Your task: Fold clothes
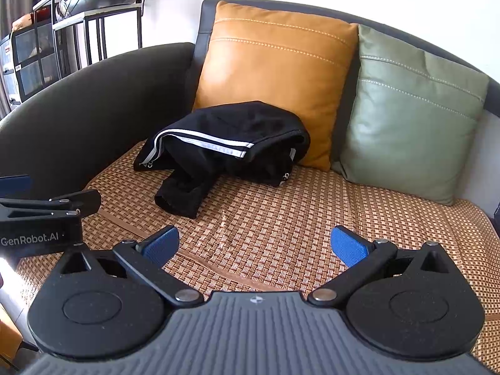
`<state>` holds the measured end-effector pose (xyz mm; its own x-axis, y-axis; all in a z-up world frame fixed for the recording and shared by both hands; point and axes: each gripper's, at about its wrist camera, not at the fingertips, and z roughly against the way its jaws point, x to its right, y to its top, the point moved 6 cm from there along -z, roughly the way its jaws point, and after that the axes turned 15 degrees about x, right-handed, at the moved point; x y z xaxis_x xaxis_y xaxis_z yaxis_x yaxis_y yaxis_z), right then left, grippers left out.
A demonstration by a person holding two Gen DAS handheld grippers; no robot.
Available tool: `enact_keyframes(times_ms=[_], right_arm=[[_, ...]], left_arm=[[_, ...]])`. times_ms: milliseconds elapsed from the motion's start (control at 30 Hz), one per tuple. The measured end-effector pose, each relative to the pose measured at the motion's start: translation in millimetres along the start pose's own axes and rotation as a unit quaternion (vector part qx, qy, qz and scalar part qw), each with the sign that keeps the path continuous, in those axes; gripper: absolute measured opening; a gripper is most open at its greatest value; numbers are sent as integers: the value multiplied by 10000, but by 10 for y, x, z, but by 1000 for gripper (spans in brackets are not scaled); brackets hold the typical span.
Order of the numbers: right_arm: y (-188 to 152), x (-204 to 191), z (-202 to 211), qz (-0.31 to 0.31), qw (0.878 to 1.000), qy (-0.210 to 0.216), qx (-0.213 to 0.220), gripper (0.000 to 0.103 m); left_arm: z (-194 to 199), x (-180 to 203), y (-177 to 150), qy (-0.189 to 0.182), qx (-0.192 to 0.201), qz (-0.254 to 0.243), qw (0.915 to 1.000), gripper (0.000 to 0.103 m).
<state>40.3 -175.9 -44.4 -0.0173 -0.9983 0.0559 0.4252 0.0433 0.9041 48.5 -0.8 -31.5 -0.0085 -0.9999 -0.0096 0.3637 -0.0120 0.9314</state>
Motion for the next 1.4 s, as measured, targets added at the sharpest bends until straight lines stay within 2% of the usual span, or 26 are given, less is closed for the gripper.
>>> enact_keyframes(times_ms=[1400], right_arm=[[2,-2,-6,-54,10000,-6,-11,103]], left_arm=[[-10,-9,-19,-47,-16,47,10000,103]])
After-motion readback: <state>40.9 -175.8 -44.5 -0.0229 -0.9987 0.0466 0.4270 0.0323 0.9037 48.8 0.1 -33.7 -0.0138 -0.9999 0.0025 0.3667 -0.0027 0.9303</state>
